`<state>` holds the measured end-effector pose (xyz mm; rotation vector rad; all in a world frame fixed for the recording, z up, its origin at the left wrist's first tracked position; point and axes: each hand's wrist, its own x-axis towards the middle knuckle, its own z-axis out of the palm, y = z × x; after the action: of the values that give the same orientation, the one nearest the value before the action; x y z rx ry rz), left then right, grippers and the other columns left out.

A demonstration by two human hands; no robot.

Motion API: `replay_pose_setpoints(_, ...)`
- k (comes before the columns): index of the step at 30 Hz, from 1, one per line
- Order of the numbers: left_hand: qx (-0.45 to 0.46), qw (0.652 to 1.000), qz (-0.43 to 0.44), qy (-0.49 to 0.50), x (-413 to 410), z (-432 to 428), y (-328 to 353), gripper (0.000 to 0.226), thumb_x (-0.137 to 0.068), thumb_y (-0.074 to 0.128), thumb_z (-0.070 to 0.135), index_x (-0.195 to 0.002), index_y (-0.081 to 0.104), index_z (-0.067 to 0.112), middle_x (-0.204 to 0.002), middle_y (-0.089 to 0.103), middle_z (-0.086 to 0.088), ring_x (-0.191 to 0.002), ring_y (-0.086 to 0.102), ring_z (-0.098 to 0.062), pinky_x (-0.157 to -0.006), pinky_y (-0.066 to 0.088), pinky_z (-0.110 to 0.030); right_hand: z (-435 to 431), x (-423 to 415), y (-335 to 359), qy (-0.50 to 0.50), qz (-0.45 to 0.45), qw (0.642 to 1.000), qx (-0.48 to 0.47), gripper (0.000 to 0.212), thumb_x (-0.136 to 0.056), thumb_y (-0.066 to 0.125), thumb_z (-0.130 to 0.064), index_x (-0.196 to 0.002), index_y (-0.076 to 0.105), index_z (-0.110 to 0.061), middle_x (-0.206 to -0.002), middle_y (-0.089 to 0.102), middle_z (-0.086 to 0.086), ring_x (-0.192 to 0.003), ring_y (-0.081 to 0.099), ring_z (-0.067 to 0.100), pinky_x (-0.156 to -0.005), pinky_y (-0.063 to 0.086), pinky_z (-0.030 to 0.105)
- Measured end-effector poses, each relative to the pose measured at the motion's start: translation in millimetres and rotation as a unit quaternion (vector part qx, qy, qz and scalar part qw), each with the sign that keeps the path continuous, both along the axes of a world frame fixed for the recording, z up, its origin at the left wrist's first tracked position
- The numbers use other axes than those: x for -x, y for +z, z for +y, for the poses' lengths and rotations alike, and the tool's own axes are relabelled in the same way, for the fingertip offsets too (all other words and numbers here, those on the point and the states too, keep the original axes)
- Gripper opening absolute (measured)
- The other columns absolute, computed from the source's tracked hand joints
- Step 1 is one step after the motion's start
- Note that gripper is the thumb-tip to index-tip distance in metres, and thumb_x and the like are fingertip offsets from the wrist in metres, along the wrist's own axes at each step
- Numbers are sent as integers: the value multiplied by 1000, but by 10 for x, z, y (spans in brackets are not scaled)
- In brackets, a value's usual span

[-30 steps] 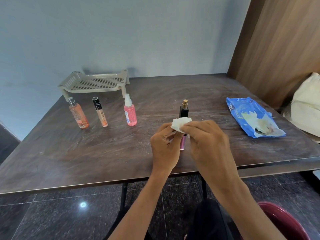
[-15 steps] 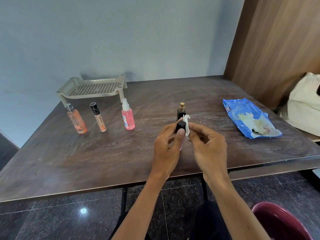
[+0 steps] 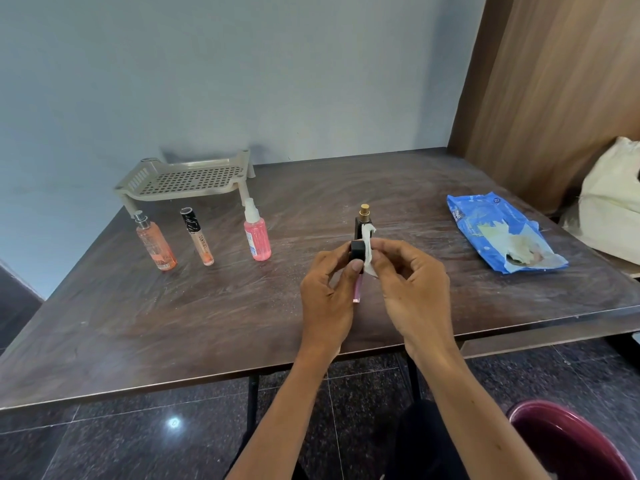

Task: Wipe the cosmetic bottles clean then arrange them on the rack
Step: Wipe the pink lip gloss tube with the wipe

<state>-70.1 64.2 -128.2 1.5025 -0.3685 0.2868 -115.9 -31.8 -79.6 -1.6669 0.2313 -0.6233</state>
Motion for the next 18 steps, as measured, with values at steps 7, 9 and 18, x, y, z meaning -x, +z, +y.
replay_pose_setpoints(7,-4,1000,13,0,-34,32,-26,27,-98,63,29,-123,71,21,-109,69,2,-109,66,-17,-97,54,-49,10,-4,-192,-11,12,997,80,12,-91,66,-19,-101,72,-21,-87,71,-16,-83,65,-7,-73,48,6)
replay_pose_setpoints(9,-5,1000,16,5,-33,34,-20,28,-98,63,29,-123,71,18,-106,68,1,-105,68,-17,-94,56,-46,-6,-2,-295,-6,38,994,100,12,-91,67,-18,-101,72,-19,-84,71,-16,-80,65,-7,-71,48,6)
replay_pose_setpoints(18,55,998,36,-18,-42,16,-30,28,-97,65,24,-123,71,17,-115,70,-5,-114,66,-23,-101,52,-50,43,-32,-15,-15,-31,995,90,16,-92,64,-15,-103,73,-23,-88,72,-15,-82,67,-5,-71,48,6)
